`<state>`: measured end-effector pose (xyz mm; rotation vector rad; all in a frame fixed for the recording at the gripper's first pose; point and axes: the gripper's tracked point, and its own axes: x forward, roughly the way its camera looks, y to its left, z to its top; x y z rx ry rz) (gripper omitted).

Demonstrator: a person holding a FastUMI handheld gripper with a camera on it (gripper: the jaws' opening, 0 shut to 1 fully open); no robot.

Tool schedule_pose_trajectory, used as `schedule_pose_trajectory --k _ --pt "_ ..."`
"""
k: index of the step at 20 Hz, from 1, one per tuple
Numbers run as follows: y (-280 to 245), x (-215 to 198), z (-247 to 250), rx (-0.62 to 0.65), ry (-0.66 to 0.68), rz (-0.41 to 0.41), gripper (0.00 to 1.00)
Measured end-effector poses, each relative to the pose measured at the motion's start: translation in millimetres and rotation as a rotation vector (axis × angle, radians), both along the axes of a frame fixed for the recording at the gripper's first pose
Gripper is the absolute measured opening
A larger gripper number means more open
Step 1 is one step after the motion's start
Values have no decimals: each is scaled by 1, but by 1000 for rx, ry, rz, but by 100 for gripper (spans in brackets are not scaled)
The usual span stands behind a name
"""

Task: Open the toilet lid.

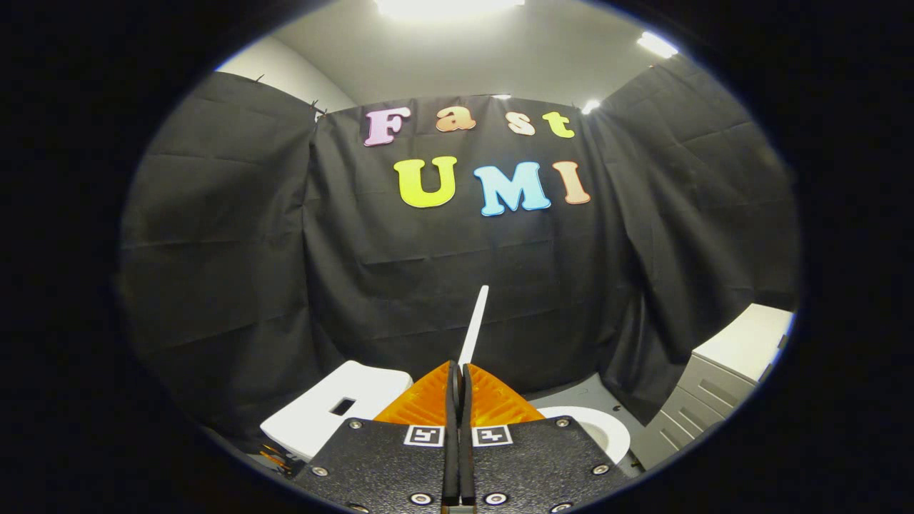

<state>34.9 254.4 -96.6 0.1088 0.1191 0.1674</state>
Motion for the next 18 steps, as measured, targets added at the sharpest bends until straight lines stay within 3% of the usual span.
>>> schedule_pose_trajectory --k 13,18 --pt "59 -1 7 61 13 60 1" --pt "88 -1 11 8 1 103 1"
